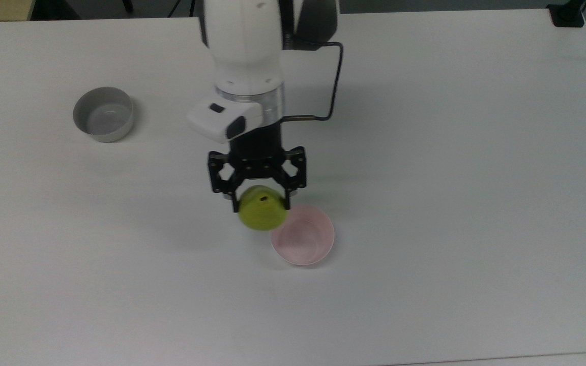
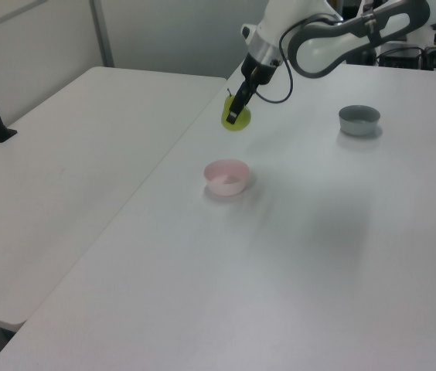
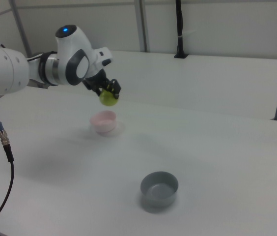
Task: Place the pear in the bowl
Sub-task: 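Lift the pear and carry it over the pink bowl, then lower the pear into the pink bowl and open the gripper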
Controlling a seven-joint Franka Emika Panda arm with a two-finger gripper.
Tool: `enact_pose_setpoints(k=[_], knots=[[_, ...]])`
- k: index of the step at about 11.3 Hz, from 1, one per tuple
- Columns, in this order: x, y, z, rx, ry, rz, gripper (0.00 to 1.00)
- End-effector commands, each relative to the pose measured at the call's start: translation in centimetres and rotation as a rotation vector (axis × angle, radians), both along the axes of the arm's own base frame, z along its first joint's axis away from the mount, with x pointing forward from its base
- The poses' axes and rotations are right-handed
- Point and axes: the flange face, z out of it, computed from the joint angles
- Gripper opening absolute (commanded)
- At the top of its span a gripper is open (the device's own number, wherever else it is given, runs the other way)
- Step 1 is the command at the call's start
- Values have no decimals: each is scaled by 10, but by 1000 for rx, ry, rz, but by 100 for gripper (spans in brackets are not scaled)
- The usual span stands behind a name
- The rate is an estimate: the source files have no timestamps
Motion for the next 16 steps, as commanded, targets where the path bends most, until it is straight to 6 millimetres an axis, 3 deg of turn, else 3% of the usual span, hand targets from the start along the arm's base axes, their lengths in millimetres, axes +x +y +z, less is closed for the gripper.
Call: enact_pose_setpoints(k=[1,5,10,16], knots=[[-17,49,-13,-37,38,2,57],[-17,71,-32,-52,44,6,57],[-5,72,-60,-41,-22,28,57],[-2,71,-75,-50,-31,40,62]])
